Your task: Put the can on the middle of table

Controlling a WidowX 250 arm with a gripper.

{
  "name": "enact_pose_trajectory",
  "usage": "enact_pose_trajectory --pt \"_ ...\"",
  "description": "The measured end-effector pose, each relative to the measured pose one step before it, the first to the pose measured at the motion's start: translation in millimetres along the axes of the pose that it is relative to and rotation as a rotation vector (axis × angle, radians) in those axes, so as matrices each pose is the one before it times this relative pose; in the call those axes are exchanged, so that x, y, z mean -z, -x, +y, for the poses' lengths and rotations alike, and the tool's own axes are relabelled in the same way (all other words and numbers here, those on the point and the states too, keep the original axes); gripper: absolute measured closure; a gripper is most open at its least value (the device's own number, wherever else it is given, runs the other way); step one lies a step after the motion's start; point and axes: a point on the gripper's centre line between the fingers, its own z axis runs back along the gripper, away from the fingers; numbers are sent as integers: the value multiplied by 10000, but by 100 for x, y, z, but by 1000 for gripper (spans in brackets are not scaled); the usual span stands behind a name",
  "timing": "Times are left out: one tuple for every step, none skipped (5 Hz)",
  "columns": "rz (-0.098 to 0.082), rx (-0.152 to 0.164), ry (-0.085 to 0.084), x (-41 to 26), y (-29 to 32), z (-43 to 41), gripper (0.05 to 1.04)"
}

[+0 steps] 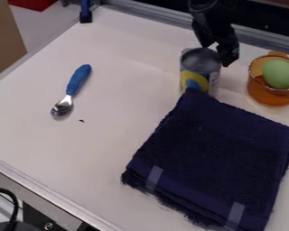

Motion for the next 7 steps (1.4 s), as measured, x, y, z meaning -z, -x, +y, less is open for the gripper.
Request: enact_pose_trajectory --pt "273 1052 214 -299 1043 721 85" --pt "158 322 -254 -378 340 996 85" --pt "86 162 -255 142 668 557 85" --pt "141 -297 -40 49 1030 357 85" --pt "236 -901 -554 -507 1392 271 85" --pt "394 -473 -40 -638 1238 -206 85" --pt "153 -1310 -472 -1207 1313 -208 85"
